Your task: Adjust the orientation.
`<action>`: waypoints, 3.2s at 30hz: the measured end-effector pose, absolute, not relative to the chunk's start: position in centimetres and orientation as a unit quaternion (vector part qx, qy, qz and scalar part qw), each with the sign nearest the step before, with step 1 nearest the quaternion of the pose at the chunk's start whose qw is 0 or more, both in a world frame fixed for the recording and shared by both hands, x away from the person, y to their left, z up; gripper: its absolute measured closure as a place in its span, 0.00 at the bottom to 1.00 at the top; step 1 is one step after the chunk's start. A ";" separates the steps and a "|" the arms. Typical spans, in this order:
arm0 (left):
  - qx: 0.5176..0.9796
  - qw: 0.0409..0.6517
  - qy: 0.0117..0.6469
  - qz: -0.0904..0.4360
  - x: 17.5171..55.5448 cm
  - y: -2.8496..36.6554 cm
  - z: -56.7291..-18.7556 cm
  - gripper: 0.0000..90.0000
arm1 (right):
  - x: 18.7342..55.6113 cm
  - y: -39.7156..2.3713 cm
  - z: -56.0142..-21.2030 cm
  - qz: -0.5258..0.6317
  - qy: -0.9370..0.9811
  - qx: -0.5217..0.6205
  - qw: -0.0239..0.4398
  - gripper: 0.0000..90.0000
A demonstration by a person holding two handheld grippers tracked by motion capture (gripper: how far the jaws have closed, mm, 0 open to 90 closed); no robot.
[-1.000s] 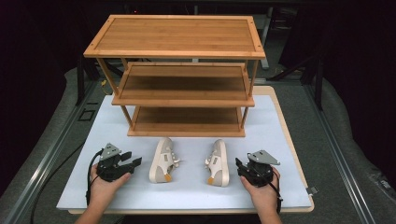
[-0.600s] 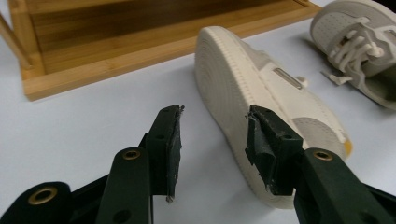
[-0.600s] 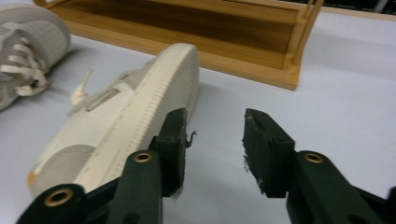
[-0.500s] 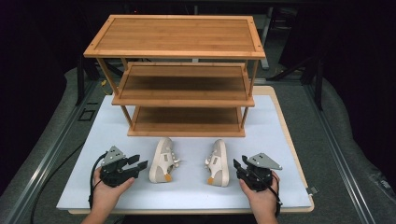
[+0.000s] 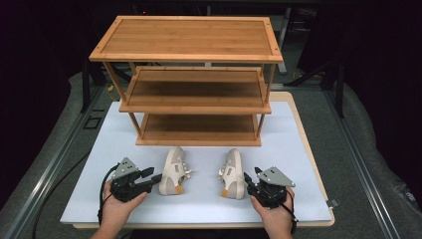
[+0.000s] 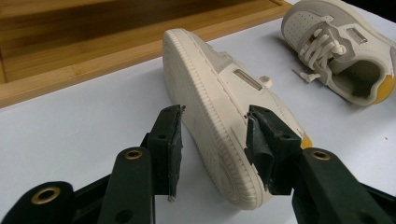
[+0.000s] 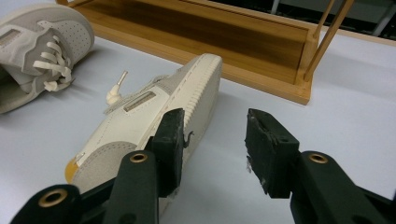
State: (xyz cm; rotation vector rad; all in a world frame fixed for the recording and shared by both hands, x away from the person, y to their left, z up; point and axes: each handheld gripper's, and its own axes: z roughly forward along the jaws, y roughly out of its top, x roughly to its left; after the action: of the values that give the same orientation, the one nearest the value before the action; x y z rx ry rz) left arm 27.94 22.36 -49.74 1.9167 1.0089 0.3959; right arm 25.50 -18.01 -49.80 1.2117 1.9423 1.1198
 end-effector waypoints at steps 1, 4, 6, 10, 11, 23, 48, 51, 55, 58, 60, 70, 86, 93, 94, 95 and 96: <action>0.776 0.454 0.408 0.160 27.9 22.2 -49.8 0.61 | 25.5 -18.0 -49.8 0.422 0.728 0.454 0.291 0.63; 0.779 0.453 0.403 0.157 27.9 21.9 -49.8 0.60 | 25.4 -17.9 -49.9 0.434 0.727 0.447 0.287 0.64; 0.783 0.452 0.399 0.155 27.9 21.7 -49.9 0.59 | 25.4 -17.8 -49.9 0.435 0.729 0.444 0.285 0.65; 0.784 0.452 0.397 0.153 27.8 21.3 -49.9 0.58 | 25.3 -17.5 -49.9 0.433 0.732 0.444 0.283 0.65; 0.783 0.454 0.397 0.151 27.8 21.3 -50.0 0.58 | 25.3 -17.5 -49.9 0.433 0.731 0.444 0.284 0.65; 0.789 0.446 0.396 0.151 28.0 20.9 -50.4 0.56 | 25.4 -17.5 -50.0 0.445 0.723 0.449 0.278 0.64; 0.783 0.449 0.405 0.144 28.2 21.8 -50.6 0.57 | 25.5 -16.9 -50.4 0.429 0.740 0.446 0.265 0.63; 0.782 0.450 0.408 0.141 28.2 22.1 -50.5 0.57 | 25.6 -16.9 -50.5 0.430 0.739 0.447 0.263 0.64; 0.779 0.452 0.412 0.139 28.2 22.3 -50.5 0.58 | 25.6 -16.9 -50.6 0.431 0.739 0.447 0.260 0.64; 0.779 0.450 0.413 0.141 28.2 22.4 -50.5 0.58 | 25.6 -16.9 -50.6 0.431 0.740 0.447 0.260 0.64; 0.779 0.449 0.414 0.143 28.2 22.7 -50.4 0.58 | 25.6 -16.9 -50.6 0.431 0.739 0.447 0.260 0.64; 0.764 0.446 0.440 0.151 28.1 24.3 -50.6 0.61 | 25.6 -16.9 -50.6 0.430 0.740 0.447 0.260 0.64; 0.766 0.417 0.474 0.125 29.1 26.2 -51.9 0.66 | 25.6 -16.9 -50.7 0.434 0.738 0.447 0.260 0.64; 0.756 0.423 0.479 0.140 28.9 26.0 -51.6 0.64 | 25.6 -17.0 -50.6 0.433 0.737 0.448 0.260 0.64; 0.756 0.423 0.479 0.140 28.9 26.0 -51.6 0.63 | 25.6 -17.0 -50.6 0.432 0.738 0.449 0.259 0.64; 0.752 0.429 0.481 0.141 28.9 26.1 -51.5 0.61 | 25.6 -17.1 -50.6 0.432 0.738 0.450 0.259 0.65; 0.748 0.433 0.483 0.140 28.8 26.1 -51.5 0.60 | 25.6 -17.1 -50.6 0.433 0.737 0.451 0.258 0.65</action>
State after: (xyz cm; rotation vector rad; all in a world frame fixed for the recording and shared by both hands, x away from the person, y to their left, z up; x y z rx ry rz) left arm 28.83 26.10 -51.48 1.8634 1.2029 0.3485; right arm 25.62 -17.12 -50.63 1.2222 1.9975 1.1744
